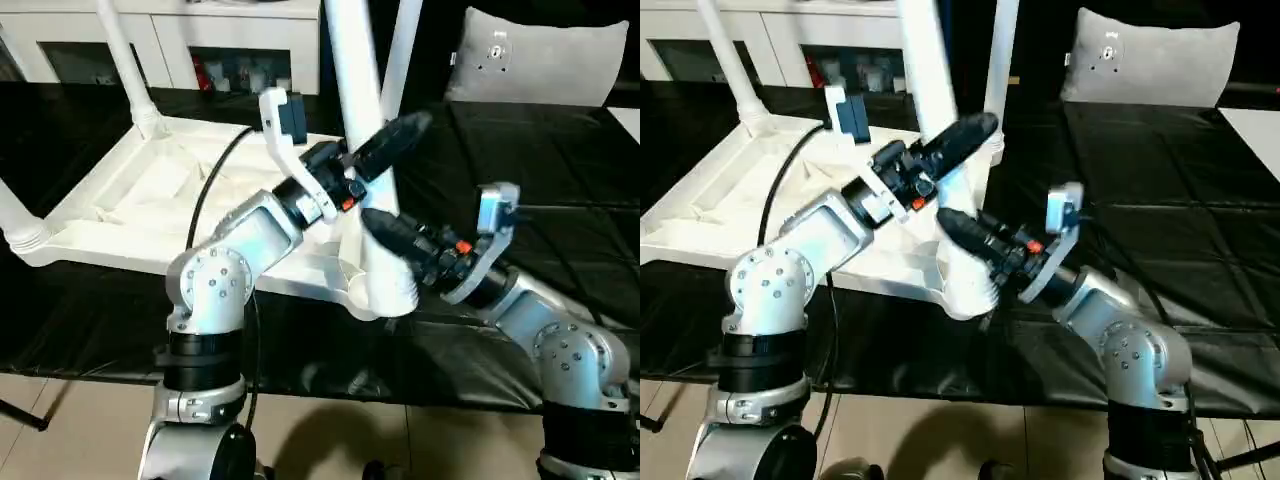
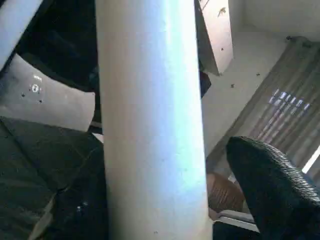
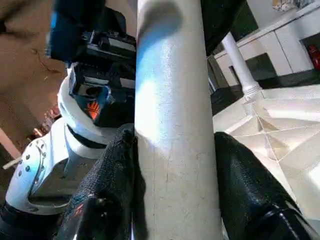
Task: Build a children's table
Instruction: Pick table leg
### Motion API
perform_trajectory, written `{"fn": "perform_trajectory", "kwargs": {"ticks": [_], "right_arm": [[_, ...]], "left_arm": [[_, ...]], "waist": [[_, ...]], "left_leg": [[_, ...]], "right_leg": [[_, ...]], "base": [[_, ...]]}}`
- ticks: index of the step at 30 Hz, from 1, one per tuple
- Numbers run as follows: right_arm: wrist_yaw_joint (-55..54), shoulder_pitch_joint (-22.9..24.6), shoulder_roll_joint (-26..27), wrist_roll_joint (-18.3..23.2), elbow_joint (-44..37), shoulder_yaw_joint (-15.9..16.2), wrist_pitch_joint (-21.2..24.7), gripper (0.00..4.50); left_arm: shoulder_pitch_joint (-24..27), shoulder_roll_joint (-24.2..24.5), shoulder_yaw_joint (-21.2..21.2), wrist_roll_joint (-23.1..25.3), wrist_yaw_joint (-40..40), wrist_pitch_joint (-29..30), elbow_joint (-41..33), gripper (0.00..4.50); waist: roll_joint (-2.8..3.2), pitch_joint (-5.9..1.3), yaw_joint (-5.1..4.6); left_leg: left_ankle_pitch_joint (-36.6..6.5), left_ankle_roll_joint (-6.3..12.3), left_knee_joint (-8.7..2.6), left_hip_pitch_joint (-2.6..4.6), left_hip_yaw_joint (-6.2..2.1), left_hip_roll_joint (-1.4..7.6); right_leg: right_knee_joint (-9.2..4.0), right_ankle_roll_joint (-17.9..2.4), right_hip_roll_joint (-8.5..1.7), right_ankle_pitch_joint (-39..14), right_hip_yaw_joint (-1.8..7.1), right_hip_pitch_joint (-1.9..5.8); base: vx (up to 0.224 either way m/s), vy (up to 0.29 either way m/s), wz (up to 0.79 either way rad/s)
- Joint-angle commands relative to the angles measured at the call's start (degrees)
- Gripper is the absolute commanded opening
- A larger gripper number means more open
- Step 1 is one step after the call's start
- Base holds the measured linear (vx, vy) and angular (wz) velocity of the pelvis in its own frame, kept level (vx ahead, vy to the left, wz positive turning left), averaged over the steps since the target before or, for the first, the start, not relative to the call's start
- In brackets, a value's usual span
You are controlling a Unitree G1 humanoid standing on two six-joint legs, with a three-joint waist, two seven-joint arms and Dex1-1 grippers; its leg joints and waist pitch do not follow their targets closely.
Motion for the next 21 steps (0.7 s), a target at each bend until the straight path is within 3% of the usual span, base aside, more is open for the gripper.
{"fn": "perform_trajectory", "kwargs": {"ticks": [1,4,7,14,15,16,19,21], "right_arm": [[-1.0,-0.4,-0.6,-4.2,-0.1,2.5,-3.6,1.84],[-1.8,-0.5,-0.3,-5.1,-0.5,3.2,-4.7,1.84],[-1.2,-0.4,-0.4,-5.0,-0.3,3.5,-5.0,1.84],[-0.8,-0.4,-1.0,-5.5,0.6,4.4,-6.7,1.84],[-1.0,-0.5,-1.0,-5.9,0.8,4.5,-7.1,1.84],[-2.4,-0.9,-1.2,-8.9,1.2,5.6,-9.5,1.84],[-3.8,-0.9,-1.0,-12.9,1.3,8.0,-12.5,1.84],[-4.4,-0.9,-0.6,-13.8,1.4,8.5,-13.5,1.84]], "left_arm": [[-0.2,0.6,-1.0,2.3,0.6,-1.5,-0.2,3.21],[0.4,0.7,-1.9,2.4,0.5,-1.9,-0.8,2.90],[0.9,0.3,-1.8,2.1,0.5,-2.2,-1.0,2.74],[0.8,0.5,-2.1,2.1,-0.1,-2.9,-0.7,2.26],[0.8,0.6,-2.2,2.4,-0.2,-2.9,-0.7,2.10],[0.8,1.4,-3.5,4.6,0.5,-3.6,-0.5,1.99],[1.3,2.4,-6.3,8.6,1.4,-5.7,-0.7,1.89],[1.6,2.4,-7.1,9.9,1.9,-6.6,-0.5,1.85]], "waist": [[-1.03,-4.66,0.09],[-1.42,-4.81,0.04],[-1.20,-5.04,0.15],[-1.34,-5.22,0.33],[-1.07,-5.19,0.37],[-1.19,-5.21,0.27],[-1.16,-5.16,0.21],[-1.22,-5.14,0.07]], "left_leg": [[-3.1,3.84,-3.28,-0.42,0.28,1.06],[-3.0,3.66,-3.27,-0.33,0.32,1.02],[-2.5,3.86,-3.18,-0.31,0.28,1.11],[-1.7,4.43,-3.00,-0.41,0.36,1.11],[-2.0,4.33,-3.00,-0.34,0.33,1.12],[-2.2,4.14,-3.00,-0.37,0.32,1.18],[-2.7,3.64,-3.12,-0.16,0.24,1.28],[-3.3,3.36,-3.11,-0.17,0.28,1.29]], "right_leg": [[-4.24,-4.6,-3.69,-20.0,2.06,4.00],[-4.09,-4.5,-3.75,-19.9,2.13,4.16],[-3.80,-5.1,-3.79,-18.8,2.16,4.21],[-3.47,-6.3,-3.82,-16.7,2.19,4.33],[-3.50,-6.3,-3.82,-17.0,2.18,4.25],[-3.62,-5.9,-3.81,-17.5,2.15,4.20],[-3.60,-5.4,-3.78,-18.2,2.18,4.09],[-3.60,-5.3,-3.82,-18.4,2.26,4.11]], "base": [[0.000,0.000,0.00],[0.000,0.000,0.00],[0.000,0.000,0.00],[0.000,0.000,0.00],[0.000,0.000,0.00],[0.000,0.000,0.00],[0.000,0.000,0.00],[0.000,0.000,0.00]]}}
